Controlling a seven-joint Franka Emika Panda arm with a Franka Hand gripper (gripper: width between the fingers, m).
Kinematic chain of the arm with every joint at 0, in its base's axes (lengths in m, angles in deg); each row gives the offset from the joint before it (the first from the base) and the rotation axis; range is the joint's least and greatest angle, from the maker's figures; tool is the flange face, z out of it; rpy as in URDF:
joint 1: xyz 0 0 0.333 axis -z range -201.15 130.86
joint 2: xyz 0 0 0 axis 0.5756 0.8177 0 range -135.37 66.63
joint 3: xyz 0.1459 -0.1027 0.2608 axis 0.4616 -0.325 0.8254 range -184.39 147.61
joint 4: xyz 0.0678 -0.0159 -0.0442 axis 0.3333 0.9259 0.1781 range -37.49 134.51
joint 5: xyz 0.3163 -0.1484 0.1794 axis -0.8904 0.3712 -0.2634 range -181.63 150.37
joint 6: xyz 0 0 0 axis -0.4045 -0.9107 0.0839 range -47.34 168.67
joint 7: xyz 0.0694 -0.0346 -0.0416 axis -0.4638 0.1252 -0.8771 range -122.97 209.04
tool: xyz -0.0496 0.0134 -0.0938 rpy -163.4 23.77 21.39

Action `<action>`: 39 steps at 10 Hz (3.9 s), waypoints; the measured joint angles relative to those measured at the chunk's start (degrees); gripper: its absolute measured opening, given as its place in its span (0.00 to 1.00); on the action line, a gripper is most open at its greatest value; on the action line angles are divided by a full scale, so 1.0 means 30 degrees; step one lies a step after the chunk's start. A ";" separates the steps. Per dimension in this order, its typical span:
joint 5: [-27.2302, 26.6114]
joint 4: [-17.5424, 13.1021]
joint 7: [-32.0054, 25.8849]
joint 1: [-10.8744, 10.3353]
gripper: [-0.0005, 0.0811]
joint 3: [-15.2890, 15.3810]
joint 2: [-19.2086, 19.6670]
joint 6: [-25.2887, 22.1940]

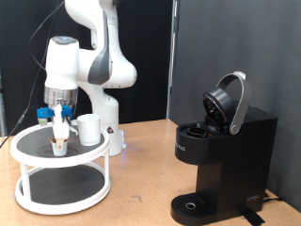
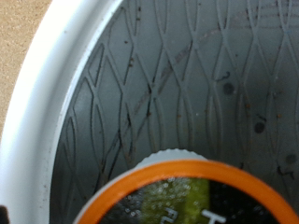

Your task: Make a cup of coffee with the keurig machine

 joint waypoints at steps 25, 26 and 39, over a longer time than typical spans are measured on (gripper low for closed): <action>-0.9511 -0.4903 -0.1453 -0.2334 0.48 0.0221 -0.1428 -0.5966; -0.9750 -0.5214 -0.0846 -0.2562 0.48 0.0527 -0.1193 -0.5858; -1.6320 -0.7498 -0.0528 -0.4920 0.48 0.1897 0.0202 -0.6035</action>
